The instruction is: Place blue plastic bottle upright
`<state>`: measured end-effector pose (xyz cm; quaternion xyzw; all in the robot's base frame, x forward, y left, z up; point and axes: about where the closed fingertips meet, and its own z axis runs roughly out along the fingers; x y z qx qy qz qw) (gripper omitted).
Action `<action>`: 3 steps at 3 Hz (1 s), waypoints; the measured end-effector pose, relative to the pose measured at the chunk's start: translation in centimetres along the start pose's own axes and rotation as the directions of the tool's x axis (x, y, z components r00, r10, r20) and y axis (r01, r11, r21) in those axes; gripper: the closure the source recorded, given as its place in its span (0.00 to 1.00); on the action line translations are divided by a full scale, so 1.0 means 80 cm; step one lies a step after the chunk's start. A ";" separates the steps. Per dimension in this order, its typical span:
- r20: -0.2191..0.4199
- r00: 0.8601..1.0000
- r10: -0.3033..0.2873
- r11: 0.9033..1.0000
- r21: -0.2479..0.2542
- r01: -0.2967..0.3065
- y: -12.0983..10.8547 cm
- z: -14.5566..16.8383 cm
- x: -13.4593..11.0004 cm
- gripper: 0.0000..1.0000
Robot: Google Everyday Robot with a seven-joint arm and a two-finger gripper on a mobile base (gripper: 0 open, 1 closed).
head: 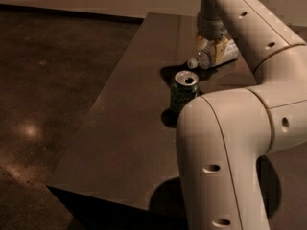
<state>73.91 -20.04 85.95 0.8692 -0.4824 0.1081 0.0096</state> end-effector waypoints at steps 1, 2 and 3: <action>0.040 0.999 0.031 0.999 0.035 -0.032 0.004 -0.022 -0.008 0.77; 0.106 0.992 0.074 0.994 0.075 -0.082 0.011 -0.048 -0.024 0.99; 0.200 0.972 0.122 0.983 0.111 -0.147 0.021 -0.079 -0.052 1.00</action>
Offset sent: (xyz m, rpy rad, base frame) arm -0.0802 0.0260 0.0584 0.2312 0.0691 -0.1107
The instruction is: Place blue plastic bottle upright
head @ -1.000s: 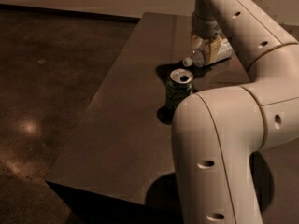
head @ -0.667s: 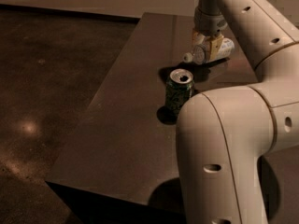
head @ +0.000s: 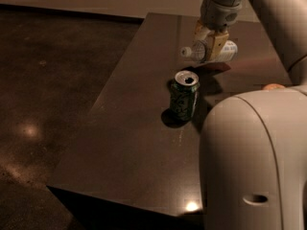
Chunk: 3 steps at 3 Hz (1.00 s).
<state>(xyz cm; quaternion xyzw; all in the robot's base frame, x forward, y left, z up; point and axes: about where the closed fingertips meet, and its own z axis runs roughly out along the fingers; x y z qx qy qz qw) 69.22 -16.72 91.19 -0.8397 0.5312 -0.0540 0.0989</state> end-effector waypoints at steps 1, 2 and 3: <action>0.123 0.989 0.080 0.996 0.019 -0.083 0.015 -0.018 -0.032 1.00; 0.279 0.941 0.193 0.978 0.028 -0.209 0.020 -0.031 -0.059 1.00; 0.464 0.826 0.320 0.934 -0.007 -0.358 0.017 -0.051 -0.083 1.00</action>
Offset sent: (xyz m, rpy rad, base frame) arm -0.0752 0.0480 0.0498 0.5557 0.2351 -0.2664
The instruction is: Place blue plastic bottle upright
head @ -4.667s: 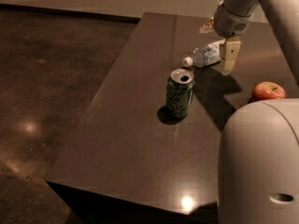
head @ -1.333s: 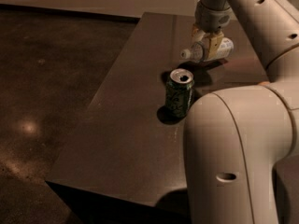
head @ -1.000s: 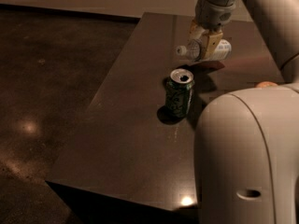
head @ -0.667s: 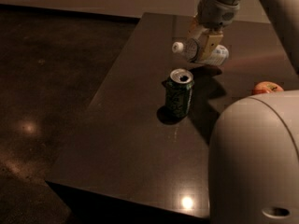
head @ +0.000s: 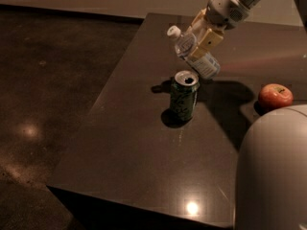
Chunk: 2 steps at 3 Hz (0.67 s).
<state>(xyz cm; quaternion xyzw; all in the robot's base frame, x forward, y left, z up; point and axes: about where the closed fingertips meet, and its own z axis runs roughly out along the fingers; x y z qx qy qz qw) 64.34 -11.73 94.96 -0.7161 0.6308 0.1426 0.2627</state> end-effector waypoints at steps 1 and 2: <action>0.202 0.974 0.102 0.994 0.028 -0.110 -0.008 -0.011 -0.011 1.00; 0.302 0.943 0.141 0.986 0.048 -0.163 -0.014 -0.019 -0.008 1.00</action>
Offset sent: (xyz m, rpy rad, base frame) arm 0.0073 -0.0174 0.0272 0.4446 0.0597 -0.1439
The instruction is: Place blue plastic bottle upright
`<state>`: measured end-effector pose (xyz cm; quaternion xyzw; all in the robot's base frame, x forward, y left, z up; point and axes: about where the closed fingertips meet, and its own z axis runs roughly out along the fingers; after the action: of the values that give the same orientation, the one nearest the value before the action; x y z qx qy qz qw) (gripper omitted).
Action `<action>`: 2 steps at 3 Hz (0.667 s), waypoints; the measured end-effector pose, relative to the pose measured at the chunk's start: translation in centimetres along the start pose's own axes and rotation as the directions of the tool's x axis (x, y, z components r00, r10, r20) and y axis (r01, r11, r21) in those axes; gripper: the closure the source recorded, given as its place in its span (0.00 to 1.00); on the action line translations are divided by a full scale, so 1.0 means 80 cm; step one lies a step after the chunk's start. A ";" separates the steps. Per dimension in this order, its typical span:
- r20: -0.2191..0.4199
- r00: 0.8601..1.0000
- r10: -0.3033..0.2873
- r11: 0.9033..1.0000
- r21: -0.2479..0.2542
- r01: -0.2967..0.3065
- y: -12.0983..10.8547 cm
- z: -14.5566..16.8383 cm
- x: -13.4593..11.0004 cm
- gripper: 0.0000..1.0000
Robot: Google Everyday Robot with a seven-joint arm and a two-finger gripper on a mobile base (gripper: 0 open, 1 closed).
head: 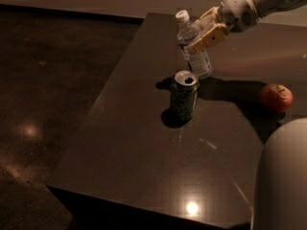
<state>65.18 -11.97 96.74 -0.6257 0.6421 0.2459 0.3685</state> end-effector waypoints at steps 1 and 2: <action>0.116 0.992 0.042 0.999 0.018 -0.044 -0.004 -0.006 0.004 1.00; 0.201 0.978 0.063 0.998 0.018 -0.068 -0.005 -0.007 0.005 1.00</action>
Offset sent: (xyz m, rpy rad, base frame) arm -0.0043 -0.0158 0.0006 0.3287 0.0227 -0.0399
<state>65.47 -12.72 96.81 -0.5717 0.6251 0.3113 0.4307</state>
